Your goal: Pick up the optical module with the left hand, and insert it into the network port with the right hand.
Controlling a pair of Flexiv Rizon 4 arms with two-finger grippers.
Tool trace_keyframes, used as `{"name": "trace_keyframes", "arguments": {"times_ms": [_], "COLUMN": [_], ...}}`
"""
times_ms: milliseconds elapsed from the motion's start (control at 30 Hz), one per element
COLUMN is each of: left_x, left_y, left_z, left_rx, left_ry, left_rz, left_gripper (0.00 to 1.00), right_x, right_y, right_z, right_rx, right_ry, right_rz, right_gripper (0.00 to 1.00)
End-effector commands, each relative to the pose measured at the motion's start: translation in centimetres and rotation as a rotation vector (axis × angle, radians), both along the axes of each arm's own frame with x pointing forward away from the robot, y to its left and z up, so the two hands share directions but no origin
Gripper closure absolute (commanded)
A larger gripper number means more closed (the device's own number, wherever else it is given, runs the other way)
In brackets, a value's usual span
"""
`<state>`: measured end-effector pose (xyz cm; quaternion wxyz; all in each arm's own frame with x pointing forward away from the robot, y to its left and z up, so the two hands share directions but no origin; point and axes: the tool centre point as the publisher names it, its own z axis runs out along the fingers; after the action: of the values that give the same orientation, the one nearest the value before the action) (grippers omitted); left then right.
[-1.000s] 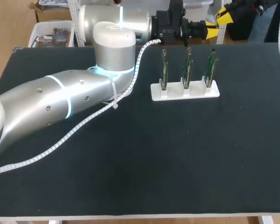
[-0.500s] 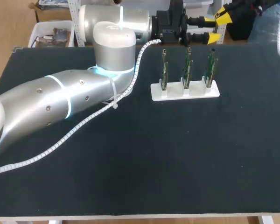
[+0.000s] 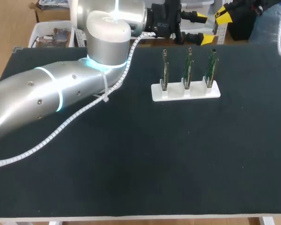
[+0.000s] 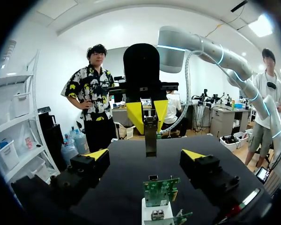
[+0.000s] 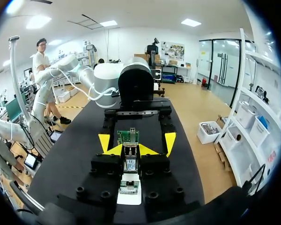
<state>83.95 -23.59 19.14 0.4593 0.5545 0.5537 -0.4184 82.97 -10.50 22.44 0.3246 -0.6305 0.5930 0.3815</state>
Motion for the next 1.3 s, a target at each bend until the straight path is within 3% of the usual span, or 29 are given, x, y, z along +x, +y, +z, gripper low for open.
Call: {"name": "trace_keyframes", "arguments": {"times_ms": [33,533,1300], "left_x": [-0.7,-1.1,-1.9], "left_y": [1.5,1.8,2.8], "left_z": [0.1,-0.2,-1.3], "left_rx": [0.044,0.159,0.307], "left_ry": [0.005,0.007,0.05], "left_rz": [-0.014,-0.091,-0.047], "left_gripper": [0.0,0.0,0.0], "right_x": [0.9,0.7,0.8], "right_y": [-0.1,-0.1,-0.2], "right_z": [0.0,-0.4,-0.6], "right_rx": [0.0,0.015,0.031], "right_ry": [0.369,0.371,0.364], "right_rz": [0.641,0.635,0.641], "right_gripper": [1.0,1.0,1.0]}}
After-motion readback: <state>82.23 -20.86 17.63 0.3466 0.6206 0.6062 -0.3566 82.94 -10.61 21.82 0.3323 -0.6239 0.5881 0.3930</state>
